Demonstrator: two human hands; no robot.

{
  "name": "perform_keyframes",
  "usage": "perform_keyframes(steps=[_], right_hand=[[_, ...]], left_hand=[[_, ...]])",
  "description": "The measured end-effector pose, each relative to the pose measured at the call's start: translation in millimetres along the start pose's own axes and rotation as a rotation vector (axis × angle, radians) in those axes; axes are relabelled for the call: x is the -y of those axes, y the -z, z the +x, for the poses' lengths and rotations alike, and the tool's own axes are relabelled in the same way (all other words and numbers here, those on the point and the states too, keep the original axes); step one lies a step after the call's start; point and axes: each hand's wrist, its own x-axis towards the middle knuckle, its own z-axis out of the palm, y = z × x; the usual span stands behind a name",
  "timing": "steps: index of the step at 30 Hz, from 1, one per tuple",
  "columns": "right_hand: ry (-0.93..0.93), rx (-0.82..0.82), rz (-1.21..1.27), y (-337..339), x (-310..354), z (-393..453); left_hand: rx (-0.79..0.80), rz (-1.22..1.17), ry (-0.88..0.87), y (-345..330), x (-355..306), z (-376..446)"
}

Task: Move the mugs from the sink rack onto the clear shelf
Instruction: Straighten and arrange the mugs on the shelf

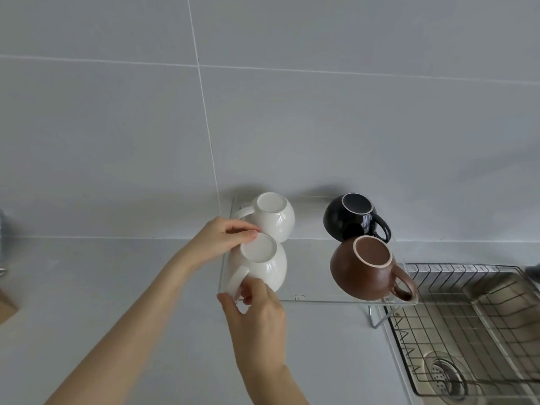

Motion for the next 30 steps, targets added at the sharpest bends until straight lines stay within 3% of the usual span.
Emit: perform_keyframes(steps=[9,15,20,23,30], right_hand=[[-0.278,0.171,0.284,23.0,11.5,5.8],[-0.157,0.252,0.298,68.6,6.0,23.9],[0.038,0.512,0.113,117.3,-0.1,54.2],[0.118,0.67,-0.001,138.1,-6.9,76.9],[0.13,0.827,-0.049,137.4,-27.7,109.3]], left_hand=[[-0.078,-0.018,0.011,-2.3,-2.6,-1.7],[-0.299,-0.054,-0.019,-8.8,-17.2,-15.7],[-0.587,-0.038,-0.031,-28.6,-25.0,-43.3],[-0.648,-0.083,-0.015,-43.2,-24.3,-59.7],[-0.694,-0.075,0.011,-59.9,-13.1,-72.2]])
